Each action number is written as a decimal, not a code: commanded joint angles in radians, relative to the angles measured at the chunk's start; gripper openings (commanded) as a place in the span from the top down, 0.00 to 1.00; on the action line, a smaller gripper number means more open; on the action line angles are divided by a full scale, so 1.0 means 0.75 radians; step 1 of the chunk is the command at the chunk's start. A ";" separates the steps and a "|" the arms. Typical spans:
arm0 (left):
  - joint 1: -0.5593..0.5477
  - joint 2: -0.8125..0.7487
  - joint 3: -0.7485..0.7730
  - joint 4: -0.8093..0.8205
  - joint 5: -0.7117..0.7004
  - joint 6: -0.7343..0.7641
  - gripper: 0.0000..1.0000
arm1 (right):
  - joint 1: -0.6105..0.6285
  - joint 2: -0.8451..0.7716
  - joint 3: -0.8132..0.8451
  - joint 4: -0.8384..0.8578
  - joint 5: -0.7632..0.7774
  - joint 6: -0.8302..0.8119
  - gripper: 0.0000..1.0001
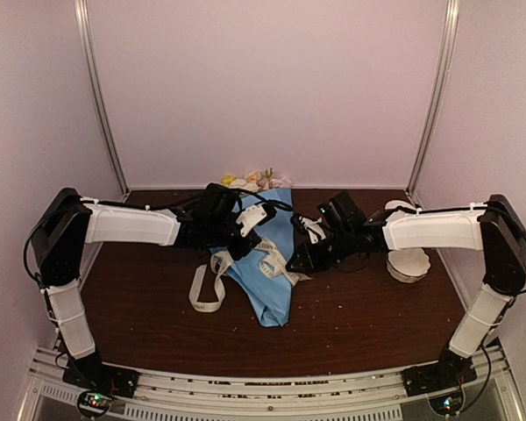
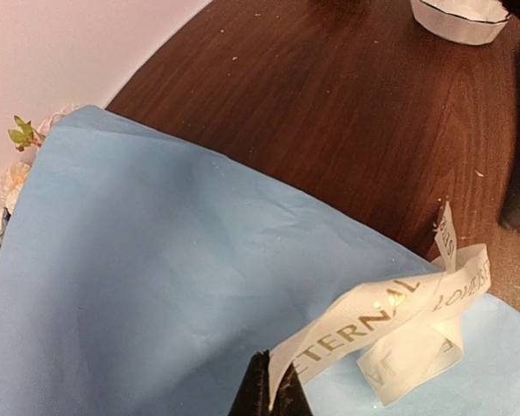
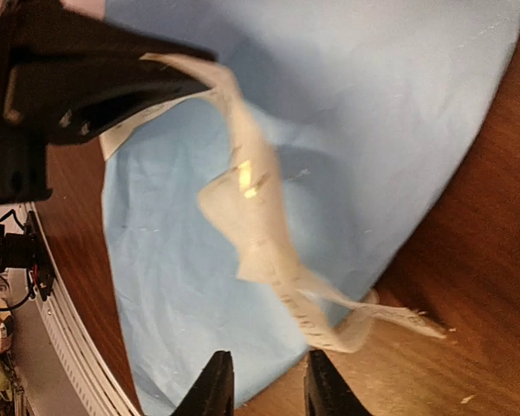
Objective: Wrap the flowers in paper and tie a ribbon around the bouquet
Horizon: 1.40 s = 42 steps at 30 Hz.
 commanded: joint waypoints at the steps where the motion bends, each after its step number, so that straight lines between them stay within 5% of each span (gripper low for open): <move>1: 0.019 0.000 0.028 0.070 0.001 -0.044 1.00 | 0.116 -0.086 -0.154 0.327 0.075 0.202 0.73; 25: 0.020 -0.017 0.005 0.078 0.005 -0.069 1.00 | 0.157 0.265 0.086 0.207 0.385 0.430 0.57; 27: 0.021 -0.020 0.001 0.078 0.003 -0.068 1.00 | 0.156 0.283 0.108 0.182 0.425 0.418 0.62; 33: 0.024 -0.027 -0.015 0.090 0.003 -0.072 1.00 | 0.151 0.265 0.098 0.209 0.528 0.354 1.00; 42: 0.063 -0.024 -0.038 0.095 -0.023 -0.096 1.00 | 0.210 -0.042 -0.013 0.067 -0.033 -0.118 1.00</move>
